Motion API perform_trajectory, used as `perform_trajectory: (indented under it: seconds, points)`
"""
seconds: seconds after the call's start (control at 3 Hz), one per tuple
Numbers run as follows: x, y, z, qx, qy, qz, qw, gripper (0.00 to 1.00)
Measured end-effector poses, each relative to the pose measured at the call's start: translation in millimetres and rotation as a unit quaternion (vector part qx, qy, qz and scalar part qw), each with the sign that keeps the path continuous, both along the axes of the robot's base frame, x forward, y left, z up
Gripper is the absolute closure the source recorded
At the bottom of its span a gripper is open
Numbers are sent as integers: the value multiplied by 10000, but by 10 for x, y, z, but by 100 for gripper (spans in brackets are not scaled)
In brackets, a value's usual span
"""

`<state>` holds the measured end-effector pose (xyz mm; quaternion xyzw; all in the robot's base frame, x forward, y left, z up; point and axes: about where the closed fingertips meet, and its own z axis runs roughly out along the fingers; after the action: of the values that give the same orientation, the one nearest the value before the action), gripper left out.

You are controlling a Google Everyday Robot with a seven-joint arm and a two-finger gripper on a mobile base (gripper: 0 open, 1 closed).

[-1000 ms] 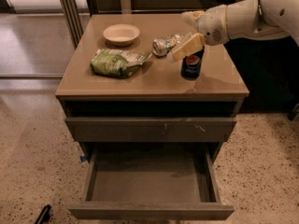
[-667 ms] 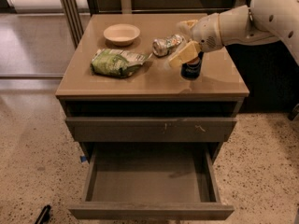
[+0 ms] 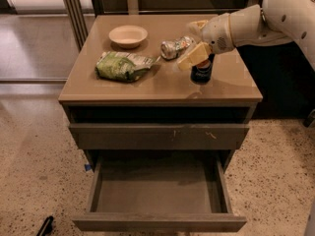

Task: Place pepsi can into middle drawer

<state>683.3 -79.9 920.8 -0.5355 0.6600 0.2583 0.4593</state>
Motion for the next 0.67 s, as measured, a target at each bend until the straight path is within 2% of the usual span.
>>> perform_trajectory:
  seconds: [0.33,0.67]
  points:
    - [208,-246,-3,-160,-78,-261,9995,0]
    - [458,-584,99,-292,-293,-632,9971,0]
